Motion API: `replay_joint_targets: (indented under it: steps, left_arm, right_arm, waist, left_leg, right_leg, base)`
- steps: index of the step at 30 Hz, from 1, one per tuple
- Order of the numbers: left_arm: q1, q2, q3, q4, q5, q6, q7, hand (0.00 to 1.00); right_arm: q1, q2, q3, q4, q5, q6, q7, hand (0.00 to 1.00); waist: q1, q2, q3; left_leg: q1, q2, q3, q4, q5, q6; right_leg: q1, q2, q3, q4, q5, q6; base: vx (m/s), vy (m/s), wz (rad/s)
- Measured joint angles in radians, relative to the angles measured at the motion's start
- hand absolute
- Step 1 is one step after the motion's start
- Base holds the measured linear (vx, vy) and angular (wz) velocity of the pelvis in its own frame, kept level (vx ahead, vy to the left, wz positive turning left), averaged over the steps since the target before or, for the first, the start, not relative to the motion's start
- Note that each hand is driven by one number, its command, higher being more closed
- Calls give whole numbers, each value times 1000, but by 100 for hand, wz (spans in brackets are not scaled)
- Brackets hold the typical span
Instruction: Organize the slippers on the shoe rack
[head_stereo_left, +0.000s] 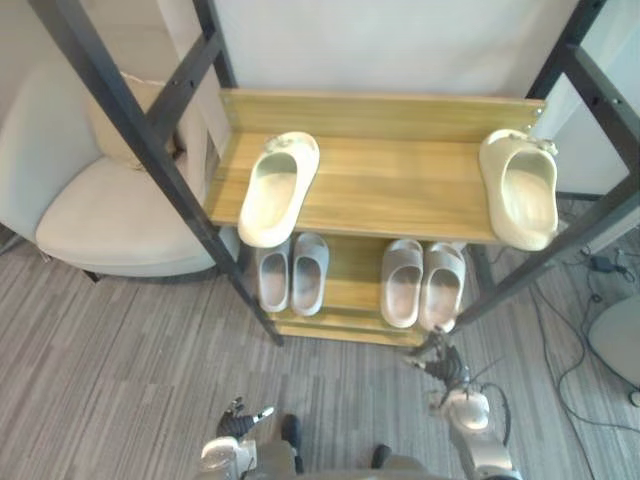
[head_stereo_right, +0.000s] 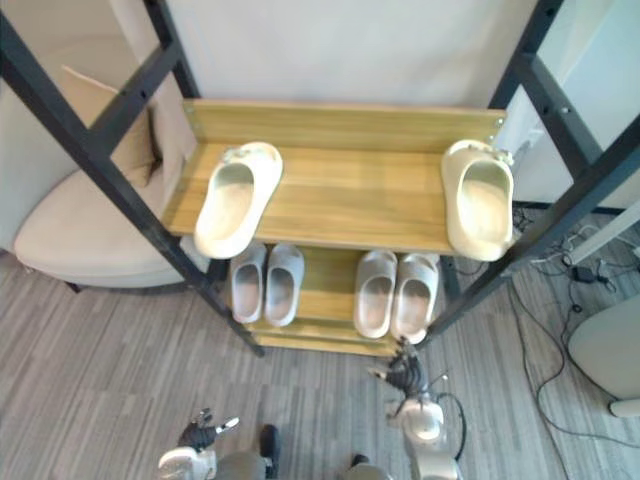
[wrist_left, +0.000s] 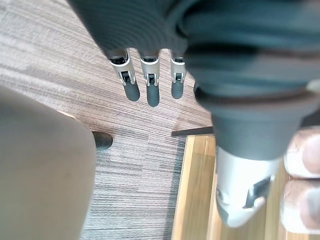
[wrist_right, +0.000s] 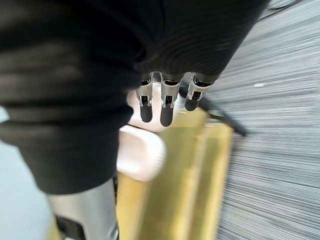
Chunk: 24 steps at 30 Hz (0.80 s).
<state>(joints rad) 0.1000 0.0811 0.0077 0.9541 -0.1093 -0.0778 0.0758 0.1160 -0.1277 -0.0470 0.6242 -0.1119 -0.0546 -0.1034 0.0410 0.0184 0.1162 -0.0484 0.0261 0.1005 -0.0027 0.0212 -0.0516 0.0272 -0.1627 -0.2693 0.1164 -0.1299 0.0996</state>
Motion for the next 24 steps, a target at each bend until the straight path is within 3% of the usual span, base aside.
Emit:
replay_joint_targets:
  steps: [7,12,18,24]
  left_arm:
    - [3,4,-44,2,31,2,0,0]
    - [-8,16,-133,-23,71,1,1,0]
    - [3,24,-346,-293,61,-6,-18,0]
    - [12,33,-512,-633,-14,-64,-66,0]
  right_arm:
    - [-24,0,-67,337,-36,24,2,0]
    - [-25,0,-99,382,-44,37,-1,0]
    - [-13,1,-138,417,-37,39,-1,0]
    - [-9,-1,-148,419,-23,37,-5,0]
  waist:
    - [-4,4,-13]
    - [-7,5,-16]
    - [-8,6,-17]
    - [-13,17,-23]
  left_leg:
    - [73,-9,-29,-93,54,5]
    - [103,-15,-40,-100,58,6]
    - [101,-21,-71,-100,59,8]
    - [99,-20,-71,-100,57,7]
  right_leg:
    - [47,6,-23,-23,8,-2]
    - [87,4,-30,-42,13,1]
    - [105,3,-51,-52,13,0]
    - [105,7,-49,-61,12,0]
  base:
    - [-40,9,8]
    - [-29,15,7]
    - [-12,0,13]
    - [5,-3,0]
